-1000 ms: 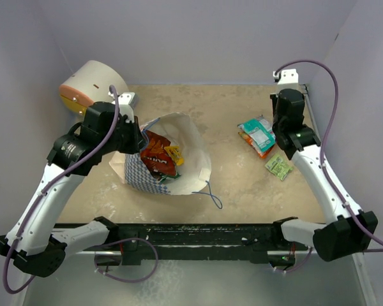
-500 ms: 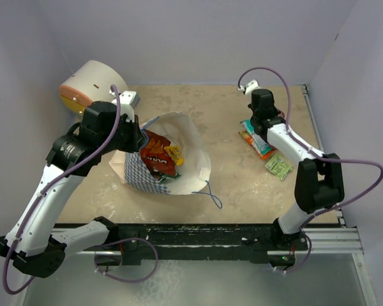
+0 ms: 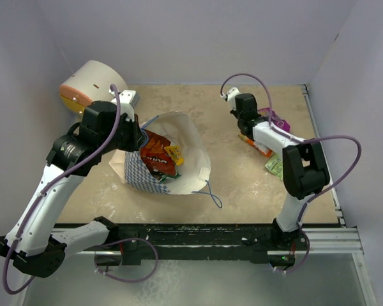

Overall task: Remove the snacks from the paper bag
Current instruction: Place the snack at the center of the board.

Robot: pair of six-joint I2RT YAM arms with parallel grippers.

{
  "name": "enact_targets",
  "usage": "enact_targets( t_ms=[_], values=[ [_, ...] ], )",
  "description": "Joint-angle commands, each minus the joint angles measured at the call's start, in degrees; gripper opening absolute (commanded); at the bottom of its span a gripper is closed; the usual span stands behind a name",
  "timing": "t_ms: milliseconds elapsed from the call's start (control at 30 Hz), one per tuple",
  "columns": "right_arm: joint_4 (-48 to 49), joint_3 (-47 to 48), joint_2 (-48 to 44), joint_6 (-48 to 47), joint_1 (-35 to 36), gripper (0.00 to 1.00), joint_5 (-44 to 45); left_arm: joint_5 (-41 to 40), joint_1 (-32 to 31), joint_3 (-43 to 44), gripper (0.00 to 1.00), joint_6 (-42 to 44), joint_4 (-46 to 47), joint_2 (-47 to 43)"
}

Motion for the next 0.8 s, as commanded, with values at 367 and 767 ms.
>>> enact_targets(
  t_ms=[367, 767],
  values=[
    [0.78, 0.50, 0.83, 11.05, 3.12, 0.00, -4.79, -2.36, 0.01, 0.78, 0.00, -1.24, 0.89, -0.33],
    [-4.16, 0.42, -4.37, 13.52, 3.12, 0.51, -3.65, -1.53, 0.02, 1.47, 0.00, -1.04, 0.89, 0.62]
  ],
)
